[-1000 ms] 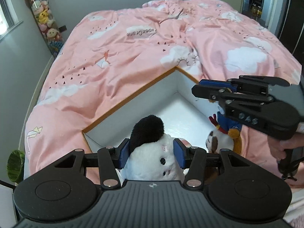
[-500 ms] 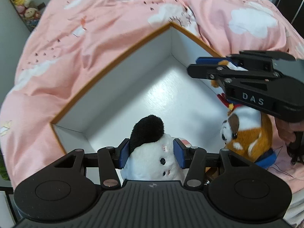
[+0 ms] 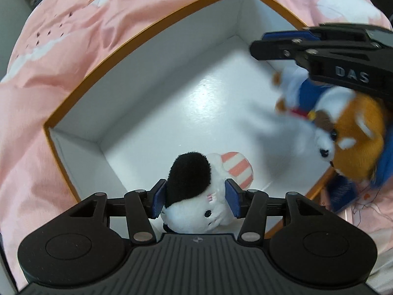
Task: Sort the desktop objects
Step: 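Carry both plushes over the box and lower them inside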
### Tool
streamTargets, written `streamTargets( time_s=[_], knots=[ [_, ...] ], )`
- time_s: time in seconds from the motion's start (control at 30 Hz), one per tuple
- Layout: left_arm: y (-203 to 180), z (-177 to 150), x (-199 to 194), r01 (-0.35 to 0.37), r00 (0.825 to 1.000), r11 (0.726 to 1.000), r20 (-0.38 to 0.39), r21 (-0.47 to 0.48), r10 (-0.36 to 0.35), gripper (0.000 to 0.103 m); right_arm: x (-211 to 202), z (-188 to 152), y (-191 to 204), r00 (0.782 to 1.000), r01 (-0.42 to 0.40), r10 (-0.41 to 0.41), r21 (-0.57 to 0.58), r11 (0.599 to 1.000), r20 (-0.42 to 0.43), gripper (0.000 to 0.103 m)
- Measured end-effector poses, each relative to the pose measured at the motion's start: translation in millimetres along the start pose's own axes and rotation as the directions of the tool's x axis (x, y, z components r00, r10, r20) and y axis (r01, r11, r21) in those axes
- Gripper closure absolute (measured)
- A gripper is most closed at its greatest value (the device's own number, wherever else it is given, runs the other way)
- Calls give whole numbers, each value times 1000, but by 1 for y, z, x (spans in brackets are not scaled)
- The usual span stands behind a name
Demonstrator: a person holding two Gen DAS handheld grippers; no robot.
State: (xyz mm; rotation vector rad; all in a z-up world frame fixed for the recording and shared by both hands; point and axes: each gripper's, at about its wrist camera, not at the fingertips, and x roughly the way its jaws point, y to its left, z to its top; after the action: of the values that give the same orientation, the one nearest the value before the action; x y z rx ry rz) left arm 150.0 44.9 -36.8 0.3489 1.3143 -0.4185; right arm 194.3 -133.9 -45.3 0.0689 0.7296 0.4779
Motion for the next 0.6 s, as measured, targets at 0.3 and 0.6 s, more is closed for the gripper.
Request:
streamTargets(
  time_s=[0.3, 0.6],
  knots=[
    [21, -16, -8, -46, 997, 996, 52, -72, 50, 42, -7, 7, 6, 1000, -10, 10, -19, 1000, 4, 69],
    [9, -23, -37, -44, 989, 999, 139, 10, 42, 41, -9, 6, 7, 995, -15, 4, -112, 994, -102, 69]
  ],
)
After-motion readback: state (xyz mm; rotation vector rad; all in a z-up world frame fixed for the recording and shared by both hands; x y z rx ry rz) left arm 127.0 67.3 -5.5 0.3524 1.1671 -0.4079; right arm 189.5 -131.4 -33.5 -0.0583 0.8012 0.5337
